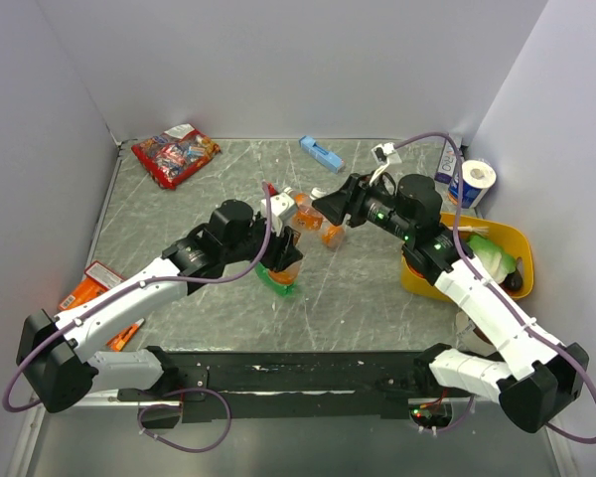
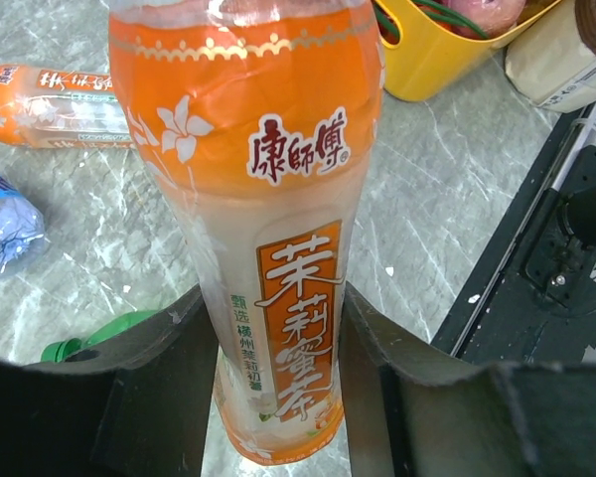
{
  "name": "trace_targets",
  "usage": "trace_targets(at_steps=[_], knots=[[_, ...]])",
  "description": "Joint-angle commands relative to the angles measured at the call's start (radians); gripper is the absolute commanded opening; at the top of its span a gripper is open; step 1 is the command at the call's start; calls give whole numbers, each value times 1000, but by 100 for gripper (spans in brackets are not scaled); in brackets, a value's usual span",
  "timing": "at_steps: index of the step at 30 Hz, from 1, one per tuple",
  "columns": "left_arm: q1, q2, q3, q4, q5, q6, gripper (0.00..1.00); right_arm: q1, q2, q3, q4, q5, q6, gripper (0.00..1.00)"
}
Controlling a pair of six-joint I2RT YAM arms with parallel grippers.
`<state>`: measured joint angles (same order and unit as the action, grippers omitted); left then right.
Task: Unscrew the bottle caps
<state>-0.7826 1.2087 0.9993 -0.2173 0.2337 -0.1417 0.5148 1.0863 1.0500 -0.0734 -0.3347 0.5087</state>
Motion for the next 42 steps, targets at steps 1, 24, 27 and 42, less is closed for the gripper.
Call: trace_targets(at_steps=[1,24,27,42], knots=[[-12,8,53,-1,-25,17,49,16,-3,59,44,6,4,63],[-55,23,58,-14,-63,36,49,31,60,102,-6,33,-10,62],[-60,23,58,-16,-66,37,49,31,58,100,-5,34,-10,62],[-72,23,59,-21,1,54,49,33,67,97,4,29,-27,37]])
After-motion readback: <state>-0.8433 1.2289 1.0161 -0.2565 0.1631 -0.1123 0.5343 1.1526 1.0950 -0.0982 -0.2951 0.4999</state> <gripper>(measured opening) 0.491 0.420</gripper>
